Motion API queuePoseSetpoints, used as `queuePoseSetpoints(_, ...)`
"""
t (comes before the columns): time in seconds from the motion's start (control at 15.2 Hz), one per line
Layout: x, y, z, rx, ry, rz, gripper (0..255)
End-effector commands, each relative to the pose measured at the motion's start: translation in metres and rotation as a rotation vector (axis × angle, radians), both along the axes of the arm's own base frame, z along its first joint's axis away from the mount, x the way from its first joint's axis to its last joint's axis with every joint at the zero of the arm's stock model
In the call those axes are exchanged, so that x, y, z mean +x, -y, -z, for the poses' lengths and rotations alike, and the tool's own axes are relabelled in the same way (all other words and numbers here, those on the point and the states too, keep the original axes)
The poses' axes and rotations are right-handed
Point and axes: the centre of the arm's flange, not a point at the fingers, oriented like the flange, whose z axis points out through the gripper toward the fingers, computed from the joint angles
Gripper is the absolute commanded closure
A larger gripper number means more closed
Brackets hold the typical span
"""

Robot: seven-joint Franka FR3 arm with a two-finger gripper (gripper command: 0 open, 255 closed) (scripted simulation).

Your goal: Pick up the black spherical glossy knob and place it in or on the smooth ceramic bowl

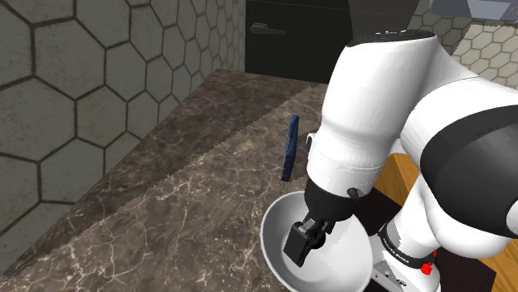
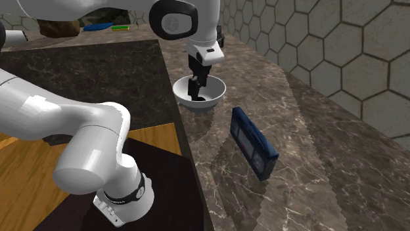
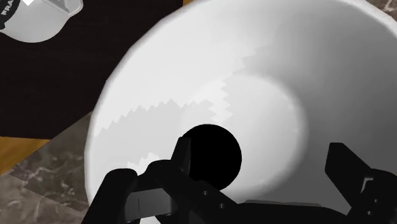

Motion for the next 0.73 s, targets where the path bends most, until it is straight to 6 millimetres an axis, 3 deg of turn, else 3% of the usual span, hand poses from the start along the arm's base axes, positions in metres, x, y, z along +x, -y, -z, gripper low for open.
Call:
queuePoseSetpoints(0.0, -0.0022, -0.0015, 0.0165, -0.012, -0.017, 0.001, 0)
queuePoseSetpoints(0.46, -0.0022, -0.0015, 0.0165, -0.012, -0.017, 0.001, 0)
queuePoseSetpoints(0.53, -0.0053, 0.0004, 0.0185, -0.012, -0.017, 0.001, 255)
queuePoseSetpoints(0.66, -0.0063, -0.0004, 0.0184, -0.012, -0.017, 0.001, 255)
